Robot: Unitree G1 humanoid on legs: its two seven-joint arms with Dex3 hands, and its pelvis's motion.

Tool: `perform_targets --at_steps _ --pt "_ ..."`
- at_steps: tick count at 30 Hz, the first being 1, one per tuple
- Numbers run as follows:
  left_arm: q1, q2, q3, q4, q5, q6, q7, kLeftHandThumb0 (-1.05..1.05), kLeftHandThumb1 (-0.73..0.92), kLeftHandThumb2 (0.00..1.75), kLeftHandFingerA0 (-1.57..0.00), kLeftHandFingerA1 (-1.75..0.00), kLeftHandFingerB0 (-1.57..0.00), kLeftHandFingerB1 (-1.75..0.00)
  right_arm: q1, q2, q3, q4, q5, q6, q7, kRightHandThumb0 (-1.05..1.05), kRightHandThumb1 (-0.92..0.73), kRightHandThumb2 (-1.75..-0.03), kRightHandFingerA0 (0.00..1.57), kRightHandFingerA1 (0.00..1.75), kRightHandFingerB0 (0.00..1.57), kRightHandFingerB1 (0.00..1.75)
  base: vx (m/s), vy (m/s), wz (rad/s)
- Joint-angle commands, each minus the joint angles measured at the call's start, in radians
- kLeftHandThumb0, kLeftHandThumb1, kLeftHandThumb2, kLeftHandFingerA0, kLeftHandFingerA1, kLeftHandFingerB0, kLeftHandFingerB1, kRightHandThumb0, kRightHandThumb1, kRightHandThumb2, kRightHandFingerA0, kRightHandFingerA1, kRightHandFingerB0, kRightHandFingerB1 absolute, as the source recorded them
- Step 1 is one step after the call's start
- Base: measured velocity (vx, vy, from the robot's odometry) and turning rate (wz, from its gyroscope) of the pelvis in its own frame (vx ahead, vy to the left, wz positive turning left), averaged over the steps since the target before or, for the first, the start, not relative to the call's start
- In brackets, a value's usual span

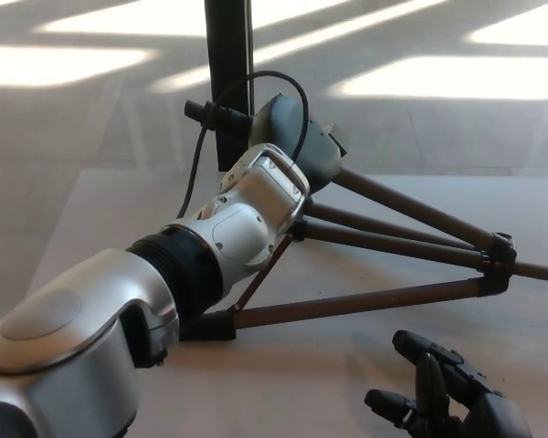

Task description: Use both hands of the robot to pick up the tripod lying in the middle of the desk and make it stand upright on the desk

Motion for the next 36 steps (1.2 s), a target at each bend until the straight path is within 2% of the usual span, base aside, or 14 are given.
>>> perform_targets --at_steps 1,3,6,11,14,17,18,19,23,24,27,33,34,36 --pt "0.095 -0.021 0.022 0.019 0.006 -0.114 0.074 -0.42 0.57 0.57 -0.82 -1.13 -0.26 -0.4 0.007 0.031 -0.003 -0.003 -0.009 -0.011 -0.022 -0.83 -0.74 -0.63 0.49 1.0 0.5 0.51 0.0 0.0 0.0" --pt "0.123 -0.038 0.053 0.027 0.002 -0.1 0.133 -0.42 0.57 0.59 -0.83 -1.42 -0.33 -0.43 0.002 0.038 -0.005 0.004 -0.02 -0.01 -0.04 -0.8 -0.75 -0.63 0.52 0.97 0.53 0.49 0.0 0.0 0.0" --pt "0.157 -0.047 0.079 0.024 0.017 -0.074 0.177 -0.44 0.57 0.57 -0.85 -1.5 -0.36 -0.43 0.0 0.04 -0.003 0.0 -0.02 0.006 -0.053 -0.78 -0.75 -0.63 0.52 0.97 0.52 0.49 0.0 0.0 0.0" --pt "0.193 -0.054 0.1 0.034 0.038 -0.059 0.219 -0.35 0.57 0.61 -0.82 -1.52 -0.37 -0.46 -0.006 0.042 -0.002 -0.007 -0.016 0.013 -0.067 -0.76 -0.75 -0.63 0.52 0.99 0.53 0.49 0.0 0.0 0.0" --pt "0.215 -0.066 0.144 0.042 0.01 -0.069 0.221 -0.33 0.62 0.58 -0.83 -1.48 -0.46 -0.43 -0.003 0.032 0.006 -0.01 -0.023 0.01 -0.064 -0.75 -0.77 -0.63 0.51 0.97 0.52 0.48 0.0 0.0 0.0" --pt "0.224 -0.063 0.13 0.046 0.051 -0.063 0.227 -0.32 0.55 0.6 -0.87 -1.51 -0.76 -0.59 -0.004 0.029 0.015 0.005 -0.04 -0.016 -0.064 -0.76 -0.78 -0.63 0.53 0.98 0.55 0.48 0.0 0.0 0.0" --pt "0.224 -0.063 0.129 0.048 0.055 -0.056 0.228 -0.32 0.55 0.6 -0.87 -1.51 -0.76 -0.59 -0.008 0.031 0.015 0.005 -0.04 -0.016 -0.065 -0.76 -0.78 -0.63 0.53 0.98 0.55 0.48 0.0 0.0 0.0" --pt "0.223 -0.064 0.114 0.056 0.077 -0.044 0.235 -0.25 0.5 0.57 -0.9 -1.38 -0.81 -0.62 -0.013 0.033 0.01 0.008 -0.034 -0.021 -0.062 -0.75 -0.78 -0.63 0.52 0.99 0.56 0.48 0.0 0.0 0.0" --pt "0.227 -0.062 0.098 0.063 0.104 -0.026 0.225 -0.24 0.49 0.56 -0.92 -1.37 -0.79 -0.61 -0.018 0.03 0.012 0.007 -0.038 -0.025 -0.06 -0.74 -0.79 -0.64 0.52 0.99 0.54 0.47 0.0 0.0 0.0" --pt "0.238 -0.055 0.099 0.063 0.107 -0.021 0.251 -0.25 0.46 0.57 -0.89 -1.57 -0.81 -0.7 -0.02 0.024 0.014 0.01 -0.044 -0.032 -0.056 -0.74 -0.79 -0.64 0.52 0.98 0.53 0.46 0.0 0.0 0.0" --pt "0.26 -0.046 0.1 0.066 0.115 -0.006 0.283 -0.31 0.47 0.57 -0.91 -1.72 -0.84 -0.8 -0.017 0.025 0.011 0.007 -0.039 -0.02 -0.055 -0.74 -0.78 -0.64 0.54 0.95 0.53 0.46 0.0 0.0 0.0" --pt "0.239 -0.018 0.121 0.063 0.102 -0.051 0.309 -0.26 0.47 0.56 -0.94 -1.7 -0.85 -0.8 -0.039 0.055 -0.012 0.016 -0.021 0.008 -0.082 -0.75 -0.73 -0.62 0.6 0.92 0.56 0.46 0.0 0.0 0.0" --pt "0.233 -0.015 0.126 0.066 0.098 -0.059 0.315 -0.26 0.31 0.8 -1.24 -1.37 -0.82 -0.85 -0.047 0.059 -0.019 0.022 -0.01 0.01 -0.077 -0.75 -0.74 -0.62 0.54 0.92 0.53 0.47 0.0 0.0 0.0" --pt "0.226 -0.014 0.13 0.071 0.098 -0.061 0.317 -0.27 0.32 0.8 -1.24 -1.37 -0.82 -0.86 -0.062 0.073 -0.038 0.026 0.019 0.028 -0.079 -0.74 -0.73 -0.62 0.52 0.93 0.51 0.46 0.0 0.0 0.0"
